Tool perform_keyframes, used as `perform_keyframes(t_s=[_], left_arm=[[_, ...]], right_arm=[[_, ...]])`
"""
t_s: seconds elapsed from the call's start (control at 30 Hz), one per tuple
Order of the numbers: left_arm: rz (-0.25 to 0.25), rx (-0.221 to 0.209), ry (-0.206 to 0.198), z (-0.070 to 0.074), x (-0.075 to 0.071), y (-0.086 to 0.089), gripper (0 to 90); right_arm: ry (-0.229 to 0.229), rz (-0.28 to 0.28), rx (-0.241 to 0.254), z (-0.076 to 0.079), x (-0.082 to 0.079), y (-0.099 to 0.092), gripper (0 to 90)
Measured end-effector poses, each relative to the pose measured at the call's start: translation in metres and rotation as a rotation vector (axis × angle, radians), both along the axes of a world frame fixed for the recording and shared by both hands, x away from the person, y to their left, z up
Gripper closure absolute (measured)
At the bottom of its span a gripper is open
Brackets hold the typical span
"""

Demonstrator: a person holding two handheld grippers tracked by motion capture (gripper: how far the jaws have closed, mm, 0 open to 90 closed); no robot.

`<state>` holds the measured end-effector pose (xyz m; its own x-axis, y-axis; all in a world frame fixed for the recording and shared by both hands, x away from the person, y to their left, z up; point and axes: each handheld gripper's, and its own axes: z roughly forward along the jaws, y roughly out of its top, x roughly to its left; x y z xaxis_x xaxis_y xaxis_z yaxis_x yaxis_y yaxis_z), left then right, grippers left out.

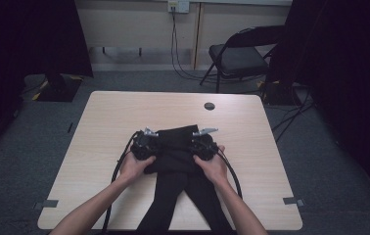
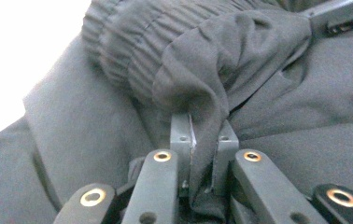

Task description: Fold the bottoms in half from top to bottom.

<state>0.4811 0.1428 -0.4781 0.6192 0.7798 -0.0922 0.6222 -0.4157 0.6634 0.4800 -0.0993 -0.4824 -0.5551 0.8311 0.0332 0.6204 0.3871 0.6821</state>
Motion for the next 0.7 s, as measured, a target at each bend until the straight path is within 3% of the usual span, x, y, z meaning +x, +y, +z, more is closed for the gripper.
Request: perform_keyframes(t_s=[0.1, 0.17, 0.2, 0.23, 0.27, 0.3, 0.33, 0.43, 0.5, 0.53, 0.6, 0.7], left_arm=[[0.06, -0.008, -0.013, -0.002, 0.026, 0.004, 82.9], [0.119, -0.026, -0.034, -0.005, 0.037, 0.006, 82.2], [0.136, -0.051, -0.023, -0.006, 0.043, 0.009, 81.7], [0.13, -0.048, -0.022, -0.006, 0.047, 0.01, 80.4], [0.126, -0.044, -0.021, -0.005, 0.05, 0.011, 78.4], [0.123, -0.052, -0.019, -0.003, 0.051, 0.012, 75.1], [0.111, -0.078, -0.042, 0.001, 0.051, 0.015, 70.0], [0.105, -0.155, -0.063, 0.016, 0.045, 0.029, 54.9], [0.094, -0.144, -0.096, 0.03, 0.036, 0.037, 48.3], [0.091, -0.143, -0.11, 0.037, 0.031, 0.04, 47.4], [0.059, -0.146, -0.144, 0.05, 0.017, 0.044, 46.2], [0.007, -0.156, -0.157, 0.06, -0.007, 0.044, 45.9]], right_arm=[[-0.006, -0.044, 0.004, 0.0, 0.028, 0.007, 63.1], [0.008, -0.062, 0.0, 0.002, 0.04, 0.011, 52.9], [-0.003, -0.059, -0.02, 0.005, 0.043, 0.013, 45.8], [-0.015, -0.061, -0.033, 0.012, 0.044, 0.013, 42.0], [-0.023, -0.057, 0.001, 0.02, 0.042, 0.01, 40.0], [-0.055, -0.046, 0.044, 0.03, 0.036, 0.003, 39.0], [-0.073, -0.04, 0.05, 0.037, 0.031, -0.001, 40.5], [-0.078, 0.007, 0.114, 0.05, -0.001, -0.022, 46.6], [-0.05, 0.042, 0.125, 0.049, -0.022, -0.031, 49.7], [-0.028, 0.071, 0.103, 0.045, -0.037, -0.035, 53.6], [0.002, 0.102, 0.114, 0.041, -0.059, -0.041, 56.1], [0.012, 0.129, 0.127, 0.037, -0.084, -0.045, 57.0]])
